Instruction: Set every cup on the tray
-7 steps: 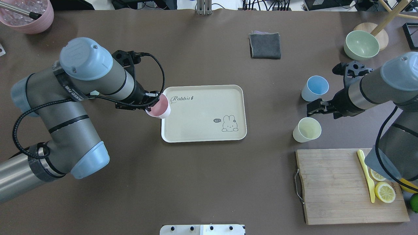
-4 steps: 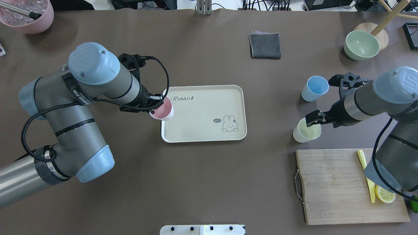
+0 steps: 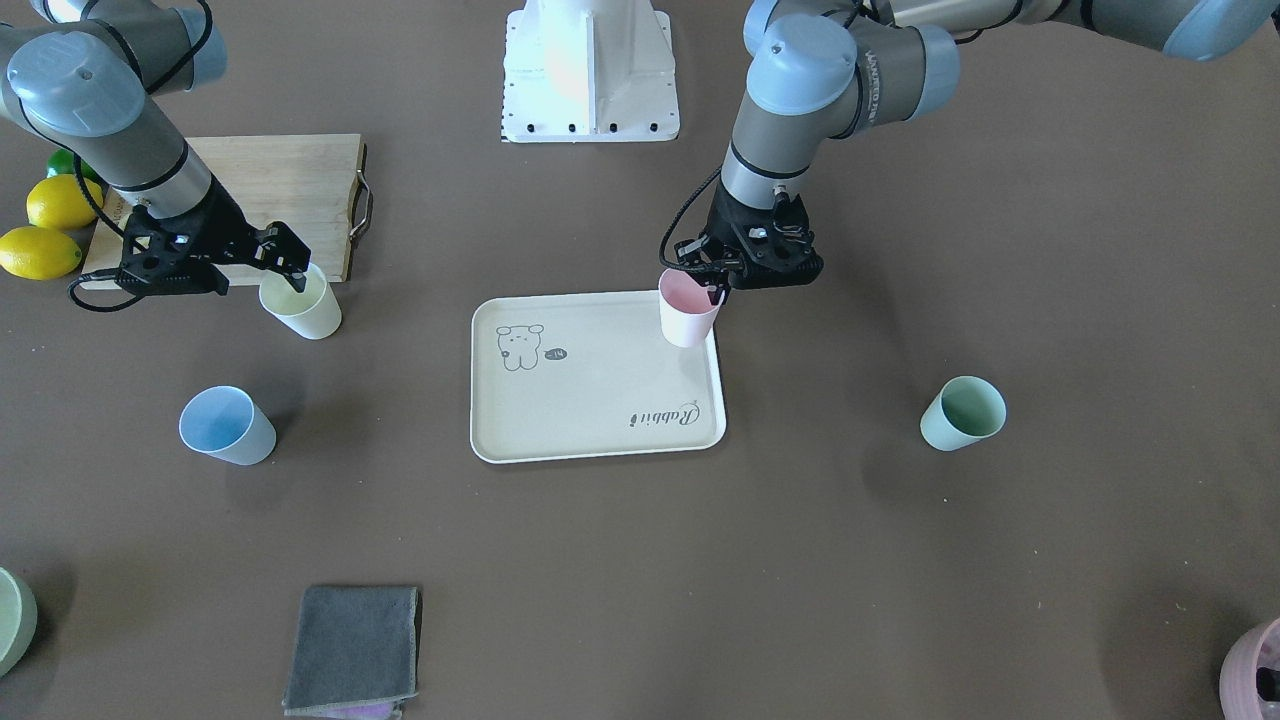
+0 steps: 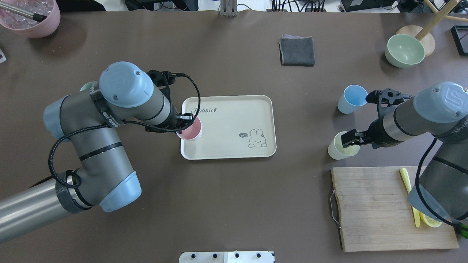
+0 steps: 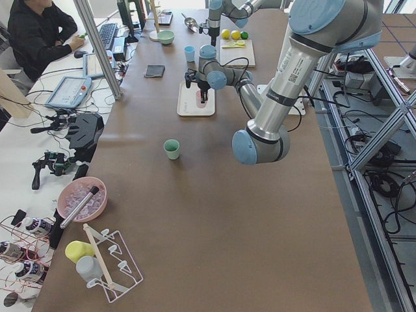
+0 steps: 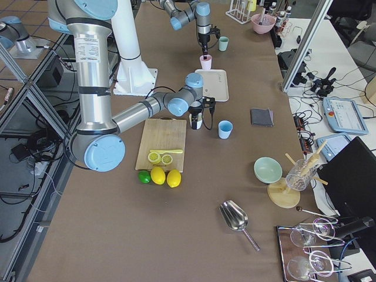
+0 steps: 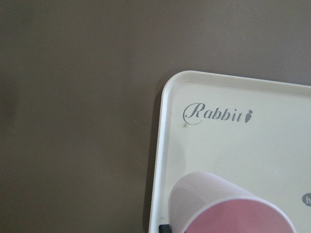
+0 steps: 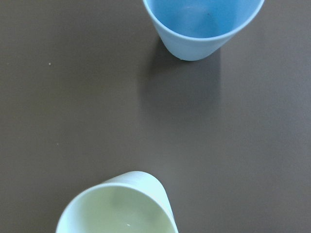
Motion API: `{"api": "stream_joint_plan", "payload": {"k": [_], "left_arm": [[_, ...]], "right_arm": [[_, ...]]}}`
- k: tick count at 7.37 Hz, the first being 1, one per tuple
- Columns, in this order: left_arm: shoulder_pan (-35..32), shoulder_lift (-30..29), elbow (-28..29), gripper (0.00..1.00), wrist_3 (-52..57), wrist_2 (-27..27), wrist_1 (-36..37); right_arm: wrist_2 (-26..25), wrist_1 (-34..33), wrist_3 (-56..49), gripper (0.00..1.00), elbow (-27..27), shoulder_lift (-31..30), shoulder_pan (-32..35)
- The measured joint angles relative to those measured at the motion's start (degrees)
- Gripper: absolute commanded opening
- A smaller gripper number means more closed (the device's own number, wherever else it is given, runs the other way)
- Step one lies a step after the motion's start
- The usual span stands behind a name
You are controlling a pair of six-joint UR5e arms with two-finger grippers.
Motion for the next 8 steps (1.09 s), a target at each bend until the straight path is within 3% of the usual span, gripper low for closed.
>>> {"api": "stream_joint_plan", "payload": {"k": [3,4,6,7,8], "left_arm": [[1.6,-2.0,3.1,0.00,-0.8,0.4,-0.4],[1.7,-2.5,3.8,0.00,-0.9,0.4,-0.5],[1.8,-2.8,4.3,0.00,-0.9,0.4,-0.5],[1.8,-2.7,4.3,0.00,-0.9,0.4,-0.4],[1.8,-2.7,4.3,0.40,-0.9,0.4,-0.4]], "right_arm": [[-0.1,0.0,0.1,0.99,-0.2,-0.2,-0.5],[-0.2,0.0,0.1,0.89,-0.2,-0.2,-0.8],[-1.0,0.0,0.2,0.84,-0.4,-0.2,-1.8],[-1.4,0.1,0.2,0.49,-0.6,-0.1,-2.3],[-1.7,0.1,0.2,0.03,-0.9,0.0,-2.5]]}}
